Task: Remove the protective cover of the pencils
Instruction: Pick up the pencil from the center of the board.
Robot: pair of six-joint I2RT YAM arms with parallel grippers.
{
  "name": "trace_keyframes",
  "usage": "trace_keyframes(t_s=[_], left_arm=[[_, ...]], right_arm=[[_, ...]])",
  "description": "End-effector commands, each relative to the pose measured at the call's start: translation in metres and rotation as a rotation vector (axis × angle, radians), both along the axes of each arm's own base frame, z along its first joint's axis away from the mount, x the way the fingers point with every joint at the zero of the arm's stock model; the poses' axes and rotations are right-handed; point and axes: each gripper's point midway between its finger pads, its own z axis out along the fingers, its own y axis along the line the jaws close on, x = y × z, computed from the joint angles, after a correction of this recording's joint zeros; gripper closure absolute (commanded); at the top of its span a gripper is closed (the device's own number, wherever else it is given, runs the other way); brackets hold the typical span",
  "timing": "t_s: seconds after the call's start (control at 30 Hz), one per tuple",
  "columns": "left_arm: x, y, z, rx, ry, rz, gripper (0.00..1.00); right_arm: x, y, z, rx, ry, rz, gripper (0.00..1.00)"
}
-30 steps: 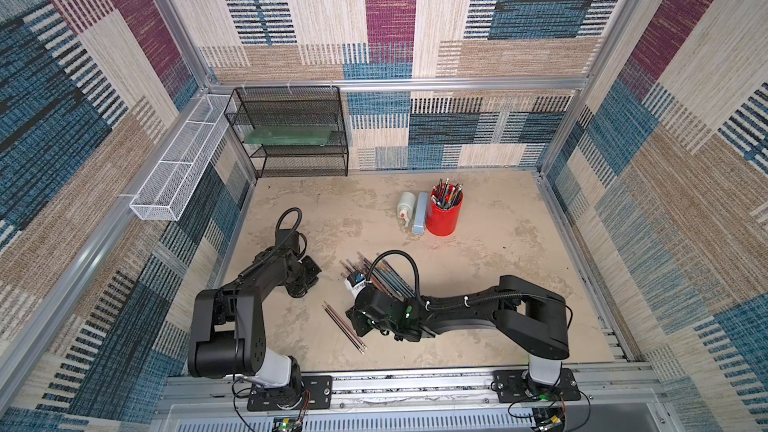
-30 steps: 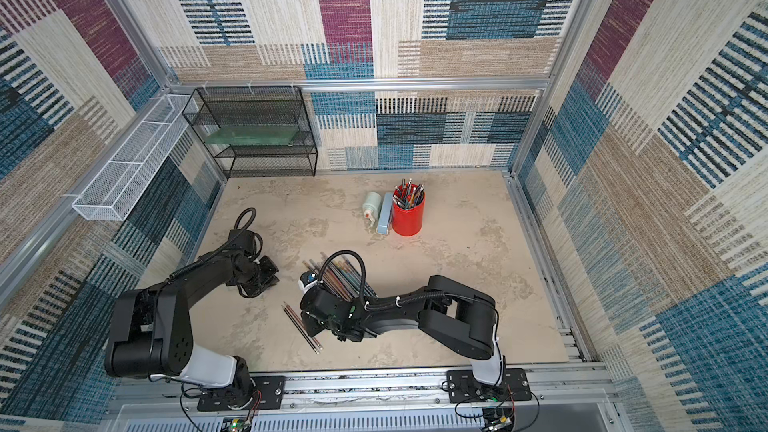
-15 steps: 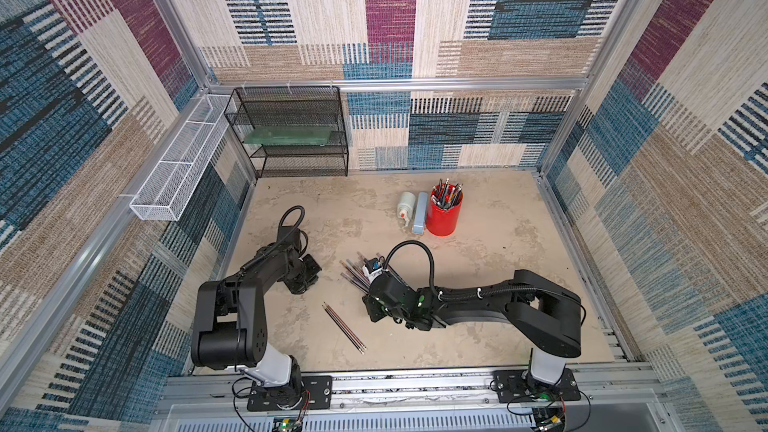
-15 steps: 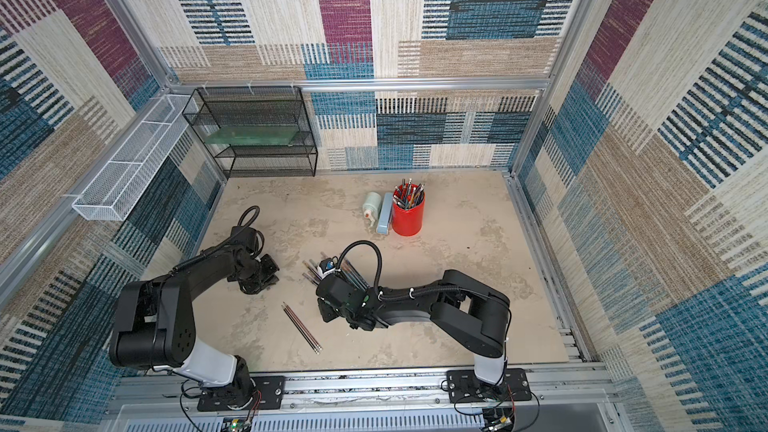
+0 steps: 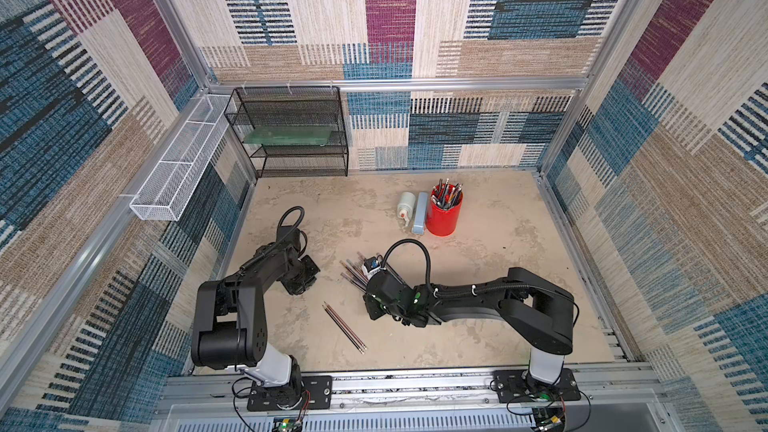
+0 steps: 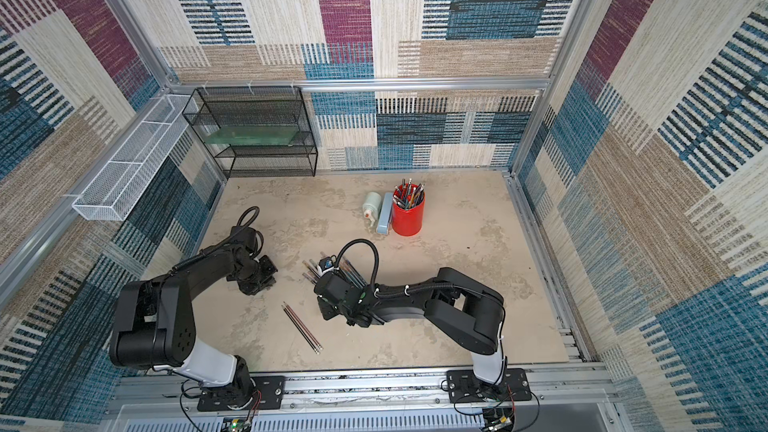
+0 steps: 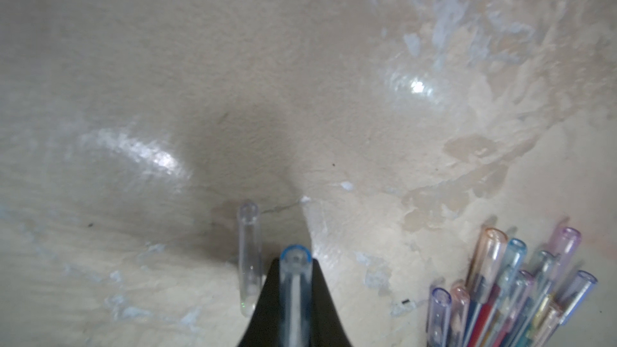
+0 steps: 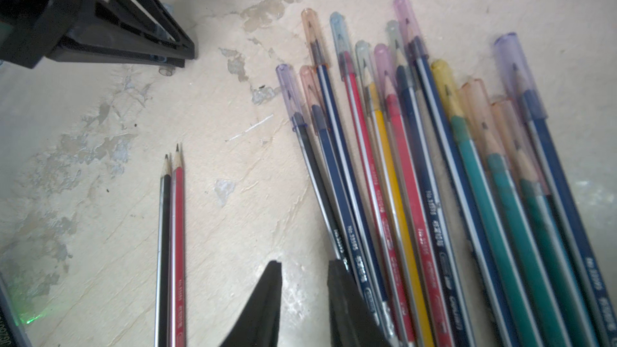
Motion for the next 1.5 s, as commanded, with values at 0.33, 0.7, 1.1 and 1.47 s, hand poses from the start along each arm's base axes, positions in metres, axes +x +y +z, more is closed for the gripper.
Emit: trace_keyframes(t_s=[0.33,0.7,1.1,1.47], left_arm=[[-0.002,0.000,0.000,0.003,0.007,-0.012,0.85],[0.000,-0.002,0.006,-0.004,-0.017,-0.020,0.79],[-0.001,-0.001,0.009,0.000,-0.030,-0.019,0.84],[-0.001,-0.003,0.008,-0.014,-0.031,-0.018,0.89]], right_arm=[[0.005,0.000,-0.005,-0.031,-0.010,0.002,0.71],[0.004,0.002,-0.010,-0.042,-0.001,0.010,0.71],[0.002,0.005,-0.014,-0.052,0.007,0.020,0.72],[0.003,0.005,-0.012,-0.063,-0.003,0.015,0.73]])
